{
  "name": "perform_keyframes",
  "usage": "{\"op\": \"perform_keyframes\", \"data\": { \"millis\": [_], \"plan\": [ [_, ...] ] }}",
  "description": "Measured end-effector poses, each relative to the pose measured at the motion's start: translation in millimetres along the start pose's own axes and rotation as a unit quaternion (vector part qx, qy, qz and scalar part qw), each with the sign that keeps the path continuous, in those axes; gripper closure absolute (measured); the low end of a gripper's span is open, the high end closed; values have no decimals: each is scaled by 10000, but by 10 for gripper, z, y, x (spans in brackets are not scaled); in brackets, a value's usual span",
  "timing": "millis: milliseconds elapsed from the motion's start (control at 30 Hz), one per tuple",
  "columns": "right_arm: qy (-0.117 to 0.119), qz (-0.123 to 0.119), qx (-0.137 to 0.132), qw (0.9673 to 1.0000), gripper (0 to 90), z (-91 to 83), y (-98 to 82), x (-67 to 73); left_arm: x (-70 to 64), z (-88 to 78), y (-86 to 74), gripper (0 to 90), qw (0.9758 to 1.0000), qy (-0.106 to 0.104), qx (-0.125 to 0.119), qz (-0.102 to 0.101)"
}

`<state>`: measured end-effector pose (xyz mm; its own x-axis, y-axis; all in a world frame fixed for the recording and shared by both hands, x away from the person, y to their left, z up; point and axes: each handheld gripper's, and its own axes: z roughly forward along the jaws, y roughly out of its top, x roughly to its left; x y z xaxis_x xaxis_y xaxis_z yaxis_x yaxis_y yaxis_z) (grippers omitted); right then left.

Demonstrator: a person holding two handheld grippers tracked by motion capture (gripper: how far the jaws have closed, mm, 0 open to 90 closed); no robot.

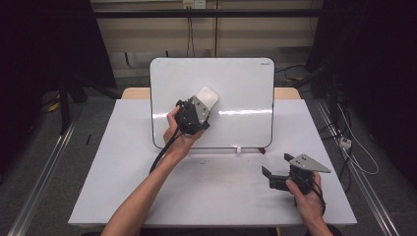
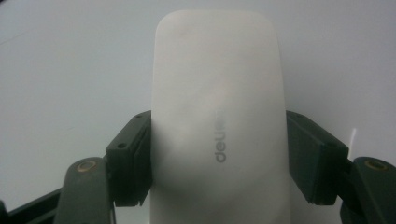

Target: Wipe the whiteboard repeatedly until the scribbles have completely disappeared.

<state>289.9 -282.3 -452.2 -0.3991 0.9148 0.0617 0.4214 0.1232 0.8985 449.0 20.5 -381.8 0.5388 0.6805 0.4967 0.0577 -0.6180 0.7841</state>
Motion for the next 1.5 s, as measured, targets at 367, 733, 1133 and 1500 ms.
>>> {"op": "perform_keyframes", "data": {
  "millis": [367, 733, 1133, 1500],
  "plan": [
    [-22, 12, -39, 10000, 52, -33, -10, -21, -206, -128, -253, 311, 9972, -429, 73, 603],
    [-14, 27, -35, 10000, 52, -30, -8, -15, 141, -180, -308, 312, 9996, -89, 151, -201],
    [-1, 16, 5, 10000, 52, 27, 17, 31, 346, -247, -374, 313, 9959, -450, 58, -788],
    [34, -3, 36, 10000, 52, 38, 15, 32, 474, -459, -296, 313, 9947, -393, -230, -924]
  ]
}}
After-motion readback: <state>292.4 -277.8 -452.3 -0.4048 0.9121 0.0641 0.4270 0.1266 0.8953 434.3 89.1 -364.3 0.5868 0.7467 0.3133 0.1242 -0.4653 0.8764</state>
